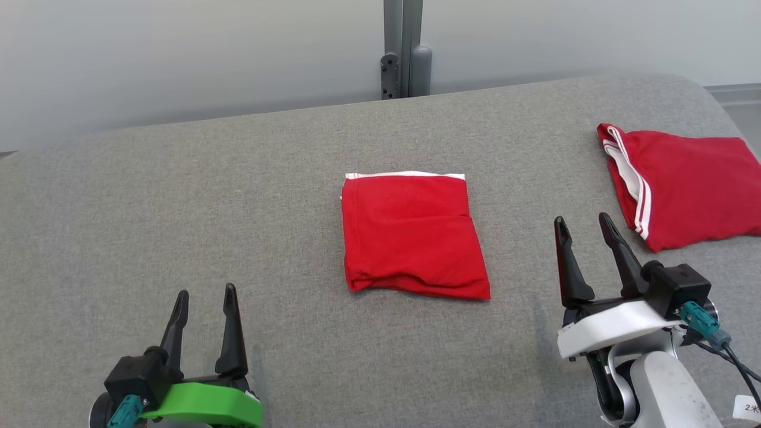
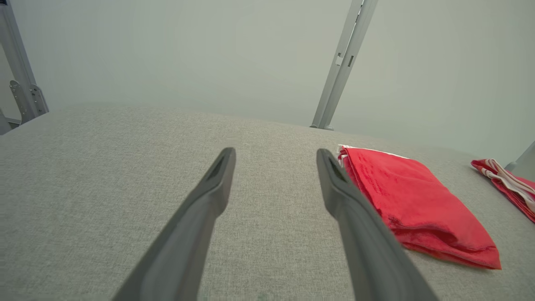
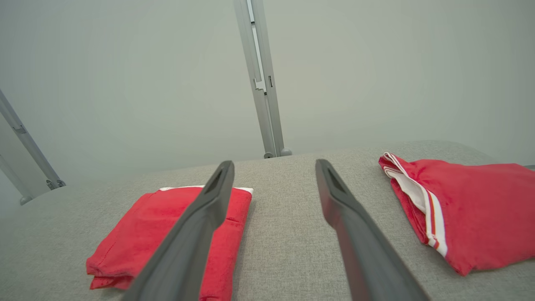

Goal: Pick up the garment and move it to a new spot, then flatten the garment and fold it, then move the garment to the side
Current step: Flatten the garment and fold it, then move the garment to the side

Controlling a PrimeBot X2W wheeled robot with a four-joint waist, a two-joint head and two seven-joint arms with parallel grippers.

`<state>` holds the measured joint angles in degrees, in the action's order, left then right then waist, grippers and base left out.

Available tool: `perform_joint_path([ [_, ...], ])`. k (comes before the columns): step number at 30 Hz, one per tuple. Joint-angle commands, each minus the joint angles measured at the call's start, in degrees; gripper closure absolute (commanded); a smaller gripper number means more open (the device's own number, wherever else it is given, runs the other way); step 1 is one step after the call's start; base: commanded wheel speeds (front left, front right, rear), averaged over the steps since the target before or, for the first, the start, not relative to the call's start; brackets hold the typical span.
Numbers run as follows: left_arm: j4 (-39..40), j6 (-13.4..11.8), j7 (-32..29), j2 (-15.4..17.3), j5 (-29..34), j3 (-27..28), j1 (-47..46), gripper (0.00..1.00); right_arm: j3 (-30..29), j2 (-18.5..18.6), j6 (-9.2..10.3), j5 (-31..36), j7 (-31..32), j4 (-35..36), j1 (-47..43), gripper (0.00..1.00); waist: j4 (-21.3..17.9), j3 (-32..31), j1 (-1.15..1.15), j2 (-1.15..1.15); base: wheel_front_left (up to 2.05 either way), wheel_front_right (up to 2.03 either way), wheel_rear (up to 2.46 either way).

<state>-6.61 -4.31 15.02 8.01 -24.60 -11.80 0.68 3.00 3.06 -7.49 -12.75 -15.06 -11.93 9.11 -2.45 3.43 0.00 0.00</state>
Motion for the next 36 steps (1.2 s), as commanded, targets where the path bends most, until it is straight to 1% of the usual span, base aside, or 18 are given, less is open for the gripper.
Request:
perform_joint_path([
  [1, 0.13, 0.30, 0.16, -0.27, 0.76, 0.38, 1.00, 0.00, -0.06, -0.07, 0.01, 0.80, -0.13, 0.39, -0.86, 0.00, 0.09, 0.01, 0.00, 0.00, 0.00, 0.00, 0.00],
  [8, -0.20, 1.30, 0.17, -1.32, 2.56, 1.26, 0.89, 0.00, 0.60, -0.12, 0.01, 0.88, -0.13, 0.26, -0.91, 0.00, 1.05, 0.22, 0.00, 0.00, 0.00, 0.00, 0.00],
  [14, -0.64, 1.91, 0.17, -2.14, 3.42, 1.88, 0.87, 0.00, 0.93, -0.13, 0.01, 0.47, -0.14, -1.02, -0.83, 0.00, 1.65, 0.19, 0.00, 0.00, 0.00, 0.00, 0.00],
  [18, -0.91, 2.36, 0.17, -2.55, 3.83, 2.02, 0.67, 0.00, 0.42, -0.12, 0.01, 0.31, 0.37, -3.20, 0.14, 0.00, 2.24, 0.48, 0.00, 0.00, 0.00, 0.00, 0.00],
  [20, -1.02, 2.60, 0.17, -2.75, 4.02, 2.09, 0.41, 0.00, -0.32, -0.10, 0.01, 0.13, 2.57, -4.40, 1.69, 0.00, 2.65, 0.86, 0.00, 0.00, 0.00, 0.00, 0.00],
  [24, -1.24, 3.00, 0.17, -3.24, 4.06, 2.07, -0.47, 0.00, -1.86, 0.05, 0.01, -1.50, 10.34, -6.24, 5.83, 0.00, 3.63, 2.12, 0.00, 0.00, 0.00, 0.00, 0.00],
  [27, -1.58, 3.43, 0.17, -3.72, 3.91, 1.79, -1.22, 0.00, -1.57, 1.65, 0.01, -3.56, 18.23, -8.51, 9.45, 0.00, 4.95, 3.60, 0.00, 0.00, 0.00, 0.00, 0.00],
  [31, -2.28, 4.03, 0.17, -4.39, 3.54, 1.16, -2.55, 0.00, -1.19, 3.76, 0.01, -7.89, 25.68, -12.35, 13.93, 0.00, 7.59, 5.90, 0.00, 0.00, 0.00, 0.00, 0.00],
  [36, -3.78, 4.27, 0.17, -4.77, 3.17, 0.46, -4.01, 0.00, 0.36, 5.89, 0.01, -11.03, 29.48, -17.64, 17.43, 0.00, 10.88, 8.44, 0.00, 0.00, 0.00, 0.00, 0.00],
])
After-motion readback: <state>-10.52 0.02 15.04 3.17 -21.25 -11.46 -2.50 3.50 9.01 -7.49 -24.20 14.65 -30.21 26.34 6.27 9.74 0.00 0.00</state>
